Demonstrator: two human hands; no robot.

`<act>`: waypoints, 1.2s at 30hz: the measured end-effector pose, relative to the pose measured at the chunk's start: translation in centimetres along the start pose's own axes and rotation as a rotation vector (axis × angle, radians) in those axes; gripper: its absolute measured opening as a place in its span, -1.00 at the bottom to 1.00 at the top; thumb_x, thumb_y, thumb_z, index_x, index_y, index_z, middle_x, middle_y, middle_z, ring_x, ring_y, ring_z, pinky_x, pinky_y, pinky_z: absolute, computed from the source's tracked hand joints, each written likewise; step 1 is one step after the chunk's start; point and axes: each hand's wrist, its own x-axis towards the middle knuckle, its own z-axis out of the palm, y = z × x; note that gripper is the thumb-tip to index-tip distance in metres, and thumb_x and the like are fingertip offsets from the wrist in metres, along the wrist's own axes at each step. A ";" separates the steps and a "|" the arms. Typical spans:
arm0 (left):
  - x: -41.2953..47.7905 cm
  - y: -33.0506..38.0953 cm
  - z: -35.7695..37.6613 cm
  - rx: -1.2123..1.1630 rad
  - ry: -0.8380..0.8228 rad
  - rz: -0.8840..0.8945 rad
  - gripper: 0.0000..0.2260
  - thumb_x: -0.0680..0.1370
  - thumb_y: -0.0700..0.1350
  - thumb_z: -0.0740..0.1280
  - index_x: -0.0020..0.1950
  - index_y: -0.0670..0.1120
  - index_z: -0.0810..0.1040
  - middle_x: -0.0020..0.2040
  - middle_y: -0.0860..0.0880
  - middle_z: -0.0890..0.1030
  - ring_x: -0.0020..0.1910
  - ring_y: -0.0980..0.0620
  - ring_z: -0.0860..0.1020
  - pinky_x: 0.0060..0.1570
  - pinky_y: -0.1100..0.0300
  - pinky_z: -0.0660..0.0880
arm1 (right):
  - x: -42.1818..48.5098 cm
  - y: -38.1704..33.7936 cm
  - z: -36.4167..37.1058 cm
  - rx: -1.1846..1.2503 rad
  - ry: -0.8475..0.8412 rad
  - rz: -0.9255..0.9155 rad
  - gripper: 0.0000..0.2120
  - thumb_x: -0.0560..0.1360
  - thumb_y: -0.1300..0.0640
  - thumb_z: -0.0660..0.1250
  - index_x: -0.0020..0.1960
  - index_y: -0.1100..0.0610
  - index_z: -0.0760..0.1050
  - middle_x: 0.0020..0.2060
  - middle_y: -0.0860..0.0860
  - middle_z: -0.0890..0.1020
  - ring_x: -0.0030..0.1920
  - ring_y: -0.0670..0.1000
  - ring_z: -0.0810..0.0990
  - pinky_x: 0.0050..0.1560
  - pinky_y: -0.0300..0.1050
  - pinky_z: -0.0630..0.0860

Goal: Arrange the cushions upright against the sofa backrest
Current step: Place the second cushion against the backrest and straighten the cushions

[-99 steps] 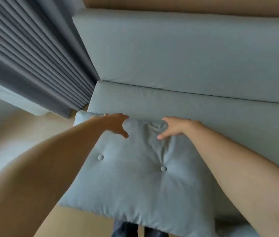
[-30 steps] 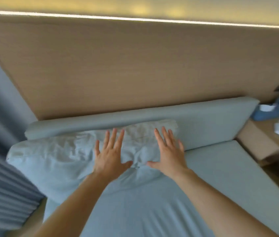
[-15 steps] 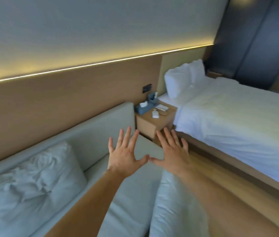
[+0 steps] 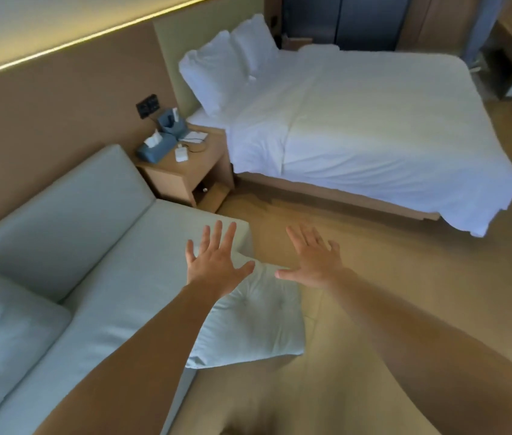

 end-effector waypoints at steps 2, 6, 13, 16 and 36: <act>1.3 1.3 1.9 0.025 -0.055 0.012 -0.13 0.51 0.50 0.06 0.64 0.19 -0.30 0.67 0.03 -0.27 0.63 -0.07 -0.28 0.55 -0.30 -0.18 | 1.0 2.3 1.1 0.030 -0.043 0.023 0.15 0.34 -0.55 0.31 0.65 -0.18 -0.27 0.69 -0.02 -0.20 0.67 0.13 -0.16 0.56 0.36 -0.07; 5.1 2.3 6.4 0.061 -0.175 0.013 -0.12 0.52 0.49 0.08 0.65 0.16 -0.28 0.68 0.02 -0.25 0.64 -0.06 -0.26 0.53 -0.28 -0.20 | 4.1 5.4 4.6 0.090 -0.105 0.063 0.14 0.35 -0.55 0.32 0.66 -0.16 -0.24 0.69 -0.02 -0.17 0.67 0.13 -0.14 0.56 0.35 -0.08; 15.9 2.0 16.0 0.061 -0.404 -0.001 -0.11 0.53 0.46 0.12 0.67 0.12 -0.24 0.68 -0.01 -0.24 0.63 -0.08 -0.27 0.54 -0.29 -0.21 | 14.8 8.9 12.0 0.160 -0.234 0.103 0.15 0.34 -0.52 0.37 0.66 -0.16 -0.20 0.69 -0.03 -0.13 0.67 0.12 -0.11 0.56 0.32 -0.09; 20.4 0.8 19.7 0.084 -0.499 -0.034 -0.09 0.53 0.45 0.14 0.67 0.09 -0.24 0.68 -0.03 -0.24 0.64 -0.10 -0.26 0.53 -0.31 -0.20 | 20.5 9.6 15.2 0.168 -0.250 0.094 0.15 0.31 -0.56 0.35 0.66 -0.17 -0.17 0.70 -0.02 -0.06 0.67 0.11 -0.04 0.56 0.33 -0.06; 42.0 -5.5 40.9 0.416 -0.863 -0.033 -0.41 0.19 0.28 0.59 0.09 0.03 0.59 -0.16 0.05 0.54 -0.06 -0.09 0.62 -0.04 0.05 0.50 | 47.2 17.0 41.2 0.142 -0.764 -0.107 0.36 0.20 -0.12 0.71 0.66 -0.14 -0.19 0.68 -0.06 0.04 0.63 0.18 0.14 0.56 0.31 0.16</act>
